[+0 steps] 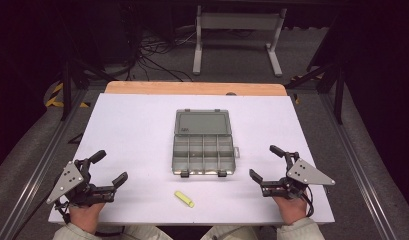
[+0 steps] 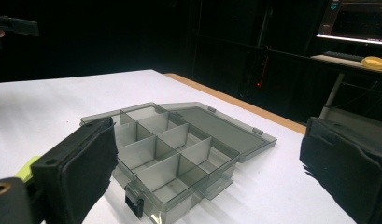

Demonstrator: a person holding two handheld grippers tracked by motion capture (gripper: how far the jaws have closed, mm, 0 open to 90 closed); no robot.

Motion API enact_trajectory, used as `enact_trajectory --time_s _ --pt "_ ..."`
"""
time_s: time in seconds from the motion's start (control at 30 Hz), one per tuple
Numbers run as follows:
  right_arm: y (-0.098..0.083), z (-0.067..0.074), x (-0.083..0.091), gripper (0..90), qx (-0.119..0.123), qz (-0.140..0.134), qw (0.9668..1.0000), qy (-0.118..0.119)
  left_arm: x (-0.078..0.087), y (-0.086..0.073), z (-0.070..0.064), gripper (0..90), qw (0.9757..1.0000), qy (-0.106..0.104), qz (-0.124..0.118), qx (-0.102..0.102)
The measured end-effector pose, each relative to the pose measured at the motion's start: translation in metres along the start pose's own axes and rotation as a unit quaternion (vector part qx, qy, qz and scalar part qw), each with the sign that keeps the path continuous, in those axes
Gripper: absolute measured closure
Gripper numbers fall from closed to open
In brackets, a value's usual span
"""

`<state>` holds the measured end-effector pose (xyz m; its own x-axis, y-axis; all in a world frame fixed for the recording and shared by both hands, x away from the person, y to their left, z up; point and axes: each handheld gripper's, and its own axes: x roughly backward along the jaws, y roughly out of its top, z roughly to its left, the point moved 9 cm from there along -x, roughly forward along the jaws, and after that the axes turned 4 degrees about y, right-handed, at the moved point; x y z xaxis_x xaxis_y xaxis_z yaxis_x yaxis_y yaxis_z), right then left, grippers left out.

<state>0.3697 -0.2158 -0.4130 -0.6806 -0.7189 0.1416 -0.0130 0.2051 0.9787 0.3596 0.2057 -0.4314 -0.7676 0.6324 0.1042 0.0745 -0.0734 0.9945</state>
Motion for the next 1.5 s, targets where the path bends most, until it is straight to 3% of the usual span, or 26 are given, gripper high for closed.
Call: enact_trajectory --time_s 0.8,1.1,1.23,1.5 --pt "-0.002 0.000 -0.001 4.2 -0.003 0.004 1.0000 0.003 -0.003 0.001 -0.002 2.2 1.0000 -0.005 0.004 -0.002" --pt "-0.002 0.001 -0.002 4.2 -0.004 0.004 1.0000 0.003 -0.013 0.012 -0.011 2.3 0.9995 -0.029 -0.001 0.012" --pt "-0.002 0.001 -0.002 4.2 -0.003 0.006 1.0000 0.004 -0.020 0.021 -0.020 2.6 0.9992 -0.041 -0.003 -0.002" --pt "-0.002 0.001 -0.002 4.2 -0.004 0.005 1.0000 0.004 -0.034 0.030 -0.033 3.0 0.9980 -0.063 -0.003 -0.003"
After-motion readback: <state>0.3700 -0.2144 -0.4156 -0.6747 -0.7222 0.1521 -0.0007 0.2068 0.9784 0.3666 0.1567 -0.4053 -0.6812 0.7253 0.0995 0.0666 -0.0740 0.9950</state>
